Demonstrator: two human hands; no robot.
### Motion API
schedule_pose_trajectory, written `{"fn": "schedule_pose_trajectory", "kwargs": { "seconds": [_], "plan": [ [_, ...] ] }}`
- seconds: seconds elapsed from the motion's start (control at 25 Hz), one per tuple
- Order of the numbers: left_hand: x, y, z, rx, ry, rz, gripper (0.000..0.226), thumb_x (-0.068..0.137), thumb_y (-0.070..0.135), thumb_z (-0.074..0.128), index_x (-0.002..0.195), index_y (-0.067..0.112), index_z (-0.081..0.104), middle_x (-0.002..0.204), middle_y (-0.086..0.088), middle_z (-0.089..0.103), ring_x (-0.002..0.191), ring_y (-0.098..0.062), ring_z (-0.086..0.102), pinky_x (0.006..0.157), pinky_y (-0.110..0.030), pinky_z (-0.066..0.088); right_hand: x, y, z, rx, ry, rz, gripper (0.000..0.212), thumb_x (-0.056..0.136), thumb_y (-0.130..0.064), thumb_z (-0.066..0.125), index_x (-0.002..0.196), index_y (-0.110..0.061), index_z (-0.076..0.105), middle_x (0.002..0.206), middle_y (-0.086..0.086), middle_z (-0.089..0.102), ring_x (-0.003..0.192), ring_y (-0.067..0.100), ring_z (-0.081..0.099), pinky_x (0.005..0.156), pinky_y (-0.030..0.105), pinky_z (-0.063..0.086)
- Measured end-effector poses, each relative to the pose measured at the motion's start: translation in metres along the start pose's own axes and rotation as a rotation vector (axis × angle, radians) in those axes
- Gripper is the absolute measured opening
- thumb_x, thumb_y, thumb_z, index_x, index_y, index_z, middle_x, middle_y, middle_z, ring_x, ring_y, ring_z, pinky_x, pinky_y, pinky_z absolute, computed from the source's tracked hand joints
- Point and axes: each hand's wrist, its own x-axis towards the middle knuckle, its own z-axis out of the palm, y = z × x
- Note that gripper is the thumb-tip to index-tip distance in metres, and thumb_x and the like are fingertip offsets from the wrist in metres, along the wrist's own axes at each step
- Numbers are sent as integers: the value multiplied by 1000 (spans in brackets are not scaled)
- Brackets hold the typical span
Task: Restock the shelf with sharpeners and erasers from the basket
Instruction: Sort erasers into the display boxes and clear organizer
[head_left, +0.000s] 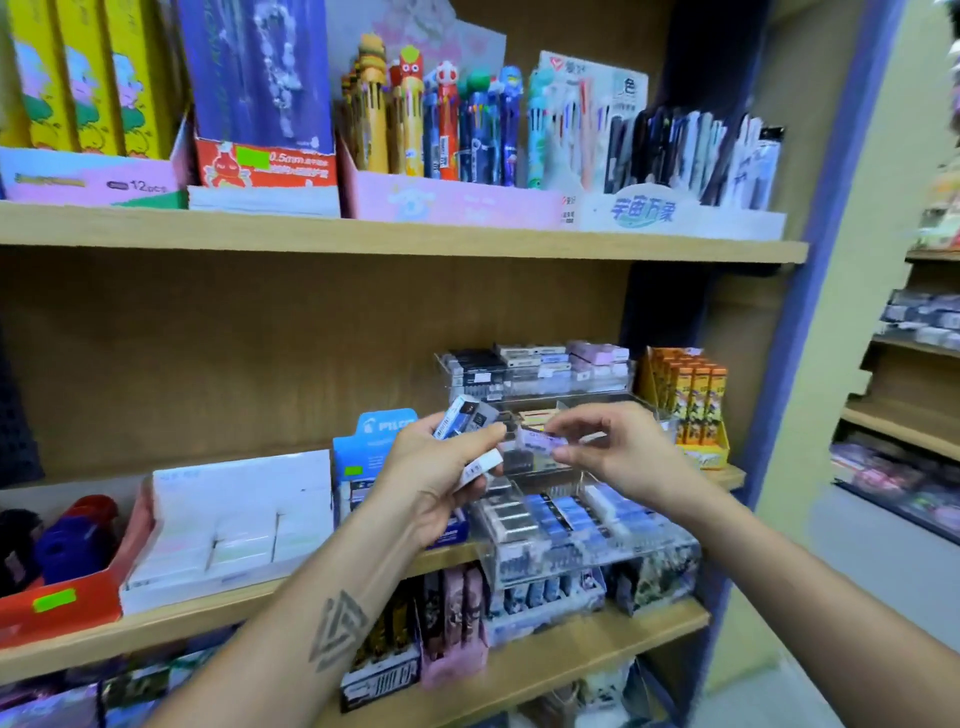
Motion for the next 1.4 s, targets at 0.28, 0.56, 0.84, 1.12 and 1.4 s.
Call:
{"fn": "schedule_pose_trajectory", "kwargs": {
  "seconds": [0.28, 0.56, 0.84, 1.12, 1.4],
  "plan": [
    [28, -30, 94, 76, -52, 6, 21, 78, -2, 73, 93, 10, 68, 71, -8, 68, 50, -15, 60, 40, -20, 44, -29, 103, -83, -322, 205, 234, 13, 78, -8, 81, 89, -15, 79, 83, -3, 74, 78, 13, 66, 70, 18, 45],
    [45, -60, 126, 159, -125, 81, 19, 80, -4, 71, 94, 9, 73, 82, -11, 74, 63, -19, 66, 54, -30, 53, -33, 126, -83, -387, 148, 217, 11, 85, -11, 76, 94, -16, 77, 87, -2, 73, 81, 15, 65, 74, 28, 47],
    [51, -68, 123, 116, -139, 127, 20, 81, -7, 72, 93, 9, 74, 88, -15, 76, 74, -28, 69, 71, -47, 58, -50, 123, -102, -273, -24, 221, 13, 84, -10, 77, 85, -23, 77, 81, -12, 72, 77, -3, 64, 71, 17, 49],
    [47, -67, 123, 113, -96, 99, 20, 79, -6, 71, 91, 10, 74, 77, -5, 75, 64, -19, 66, 57, -35, 54, -26, 117, -75, -322, 165, 277, 11, 89, -7, 70, 95, -14, 76, 90, 0, 71, 74, 10, 66, 63, 12, 46],
    [47, -67, 122, 135, -87, 121, 21, 81, -7, 68, 90, 11, 74, 70, -1, 71, 55, -14, 62, 44, -23, 46, -15, 126, -57, -483, 162, 195, 14, 87, -5, 71, 94, -13, 79, 104, -1, 68, 99, 22, 64, 85, 37, 53]
  ]
}}
